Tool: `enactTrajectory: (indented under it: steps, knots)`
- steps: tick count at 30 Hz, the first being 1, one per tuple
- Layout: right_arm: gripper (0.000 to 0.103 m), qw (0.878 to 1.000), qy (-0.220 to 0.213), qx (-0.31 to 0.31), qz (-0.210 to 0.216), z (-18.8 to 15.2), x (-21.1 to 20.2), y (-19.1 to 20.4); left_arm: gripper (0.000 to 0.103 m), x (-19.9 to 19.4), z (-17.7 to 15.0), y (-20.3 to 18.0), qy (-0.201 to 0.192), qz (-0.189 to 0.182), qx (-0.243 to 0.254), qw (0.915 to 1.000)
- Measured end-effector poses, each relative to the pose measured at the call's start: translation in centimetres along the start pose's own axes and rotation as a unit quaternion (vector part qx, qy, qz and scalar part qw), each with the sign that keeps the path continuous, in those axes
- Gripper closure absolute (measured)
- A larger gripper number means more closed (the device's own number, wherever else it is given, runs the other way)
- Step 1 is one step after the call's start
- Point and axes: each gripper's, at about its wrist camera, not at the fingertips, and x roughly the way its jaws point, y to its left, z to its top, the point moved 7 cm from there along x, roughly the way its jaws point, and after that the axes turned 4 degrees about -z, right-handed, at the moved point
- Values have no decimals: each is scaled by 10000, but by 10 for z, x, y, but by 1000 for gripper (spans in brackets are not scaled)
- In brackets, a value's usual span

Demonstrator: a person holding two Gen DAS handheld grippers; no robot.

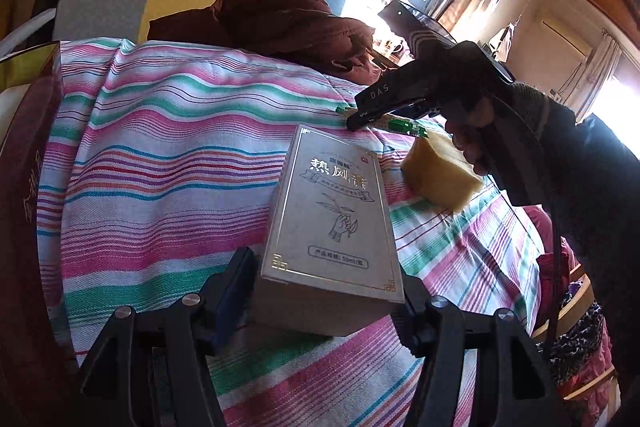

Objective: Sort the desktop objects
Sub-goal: 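Grasp the saltine cracker pack with the right tool while the left holds the box, then carry the white box and cracker pack over the gold tray with both tools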

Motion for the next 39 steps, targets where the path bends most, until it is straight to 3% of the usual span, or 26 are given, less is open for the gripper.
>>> enactTrajectory:
  steps: [15,22,28,34,39]
  knots:
    - [55,9926,-648,-210,1001,-69,-47,47,39,1,1,1,4,-4,-12,10000]
    - [55,9900,-1038,-252,922,-109,-70,45,39,-3,2,0,41,6,1,10000]
    - [54,9828,-1480,-888,652,-125,-81,67,39,-10,2,-14,72,476,637,9968]
    - [54,9779,-1544,-1247,662,-132,-73,74,39,-3,7,-18,219,621,844,9943]
    - [52,9763,-1542,-1344,700,-133,-71,80,46,-3,7,-18,215,708,906,9931]
